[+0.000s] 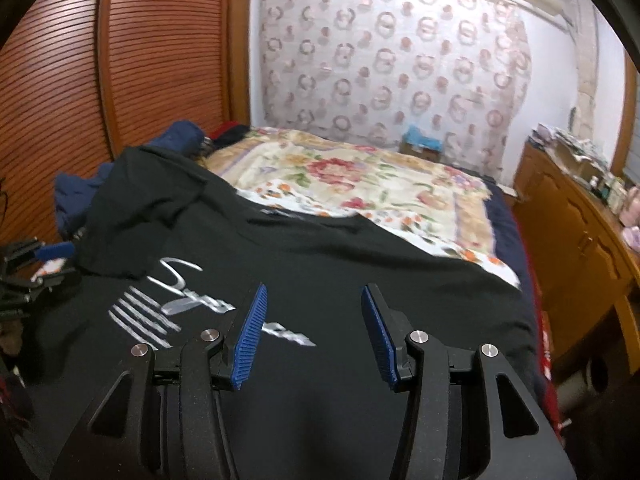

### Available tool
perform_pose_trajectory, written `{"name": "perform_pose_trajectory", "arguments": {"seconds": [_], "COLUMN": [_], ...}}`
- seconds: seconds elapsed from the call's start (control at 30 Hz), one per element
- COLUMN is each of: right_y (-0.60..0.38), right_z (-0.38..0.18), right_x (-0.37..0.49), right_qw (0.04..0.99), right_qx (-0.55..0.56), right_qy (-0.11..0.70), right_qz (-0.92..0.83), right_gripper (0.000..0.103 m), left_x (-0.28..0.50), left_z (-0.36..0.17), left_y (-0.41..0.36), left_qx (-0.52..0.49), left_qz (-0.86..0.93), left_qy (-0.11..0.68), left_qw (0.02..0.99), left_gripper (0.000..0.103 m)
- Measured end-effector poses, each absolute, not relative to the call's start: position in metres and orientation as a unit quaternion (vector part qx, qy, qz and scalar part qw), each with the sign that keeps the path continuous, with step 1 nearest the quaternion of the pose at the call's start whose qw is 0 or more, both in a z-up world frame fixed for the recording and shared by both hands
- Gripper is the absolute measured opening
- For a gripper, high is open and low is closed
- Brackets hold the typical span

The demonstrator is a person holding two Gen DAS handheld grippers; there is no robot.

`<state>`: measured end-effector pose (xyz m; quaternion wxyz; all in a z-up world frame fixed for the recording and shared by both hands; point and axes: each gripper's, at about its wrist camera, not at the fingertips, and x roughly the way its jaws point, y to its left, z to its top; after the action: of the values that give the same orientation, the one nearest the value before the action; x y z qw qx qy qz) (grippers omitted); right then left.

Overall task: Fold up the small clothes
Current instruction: 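Lower the right gripper onto the sleeve and close on it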

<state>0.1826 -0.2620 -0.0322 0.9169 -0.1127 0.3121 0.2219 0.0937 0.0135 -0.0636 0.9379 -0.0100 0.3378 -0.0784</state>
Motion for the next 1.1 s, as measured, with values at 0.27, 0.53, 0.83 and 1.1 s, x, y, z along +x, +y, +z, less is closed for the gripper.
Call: {"name": "perform_pose_trajectory", "arguments": {"seconds": [0.27,0.53,0.83,1.1], "right_y": [-0.338,-0.412,-0.466,-0.467], "right_z": [-0.049,-0.063,-0.081,-0.089], "right_x": [0.186,0.197,0.204,0.21], "right_qw": [0.925,0.924,0.911,0.898], "right_qx": [-0.086,-0.056,-0.015,0.003], "right_qy": [0.339,0.371,0.408,0.432], "right_qz": [0.148,0.08,0.056,0.083], "right_gripper": [0.05,0.05,0.05,0.05], "left_x": [0.118,0.129,0.131,0.136], "left_z": [-0.08,-0.088,-0.091,-0.092], "left_y": [-0.011,-0.035,-0.041,-0.037], "left_qx": [0.03,0.06,0.061,0.048], "left_qz": [-0.1,-0.113,-0.115,-0.125], "left_qy": [0.382,0.409,0.417,0.422], "left_qw": [0.918,0.904,0.9,0.897], "left_gripper": [0.058,0.058,0.058,0.059]}}
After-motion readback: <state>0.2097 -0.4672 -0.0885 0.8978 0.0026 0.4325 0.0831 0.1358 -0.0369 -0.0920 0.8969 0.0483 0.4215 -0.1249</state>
